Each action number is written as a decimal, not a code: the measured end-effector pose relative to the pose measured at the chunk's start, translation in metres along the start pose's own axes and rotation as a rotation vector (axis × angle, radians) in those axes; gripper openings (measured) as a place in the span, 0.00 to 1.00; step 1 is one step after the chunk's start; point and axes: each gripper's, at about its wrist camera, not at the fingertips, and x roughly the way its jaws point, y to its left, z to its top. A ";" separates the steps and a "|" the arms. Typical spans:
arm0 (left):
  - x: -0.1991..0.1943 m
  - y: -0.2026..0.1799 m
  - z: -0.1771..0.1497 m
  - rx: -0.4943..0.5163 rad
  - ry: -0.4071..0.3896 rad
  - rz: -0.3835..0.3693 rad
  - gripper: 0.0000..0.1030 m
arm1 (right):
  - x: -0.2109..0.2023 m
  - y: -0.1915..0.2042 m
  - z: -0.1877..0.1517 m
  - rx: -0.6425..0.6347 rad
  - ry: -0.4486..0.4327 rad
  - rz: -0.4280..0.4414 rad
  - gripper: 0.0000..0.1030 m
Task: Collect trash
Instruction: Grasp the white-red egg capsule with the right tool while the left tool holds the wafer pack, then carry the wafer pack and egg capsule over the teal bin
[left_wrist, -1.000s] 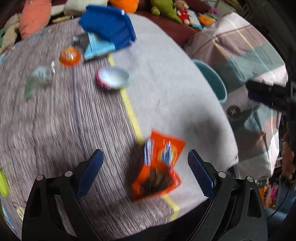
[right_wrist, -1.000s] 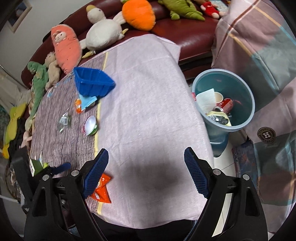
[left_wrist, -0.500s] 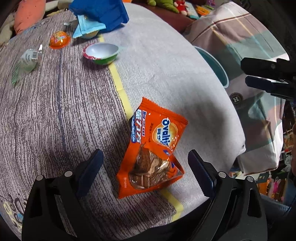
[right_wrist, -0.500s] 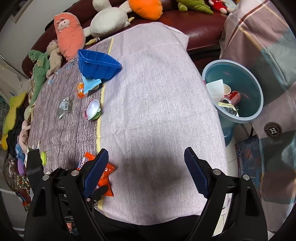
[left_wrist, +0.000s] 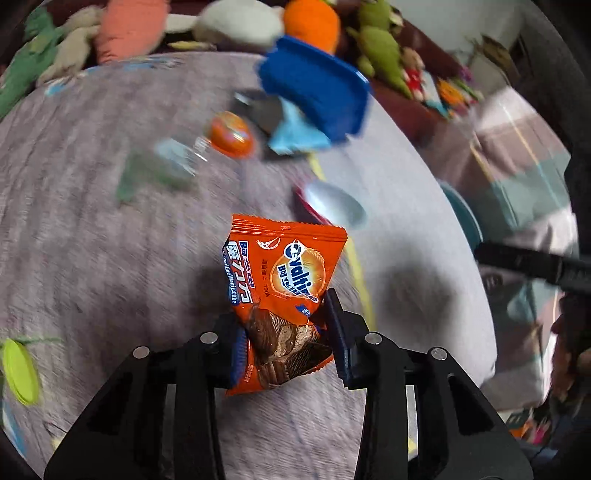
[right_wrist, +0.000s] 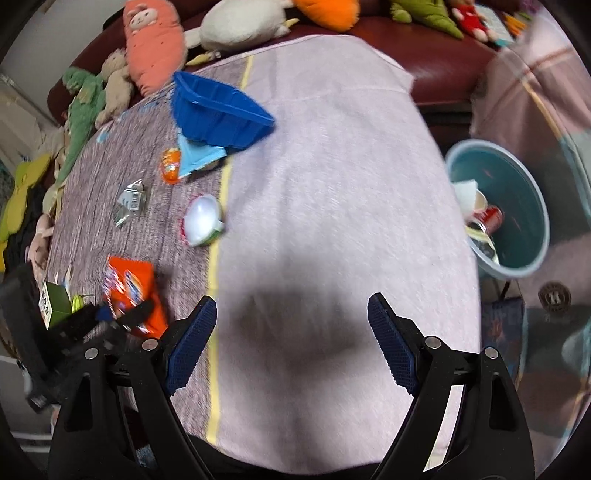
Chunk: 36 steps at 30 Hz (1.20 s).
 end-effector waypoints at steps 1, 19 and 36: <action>-0.002 0.005 0.004 -0.009 -0.006 0.000 0.37 | 0.004 0.005 0.004 -0.012 0.005 0.001 0.78; 0.003 0.078 0.034 -0.142 0.000 -0.041 0.37 | 0.096 0.087 0.062 -0.215 0.122 -0.013 0.77; 0.011 0.052 0.052 -0.082 0.054 -0.053 0.37 | 0.079 0.060 0.067 -0.132 0.082 0.065 0.49</action>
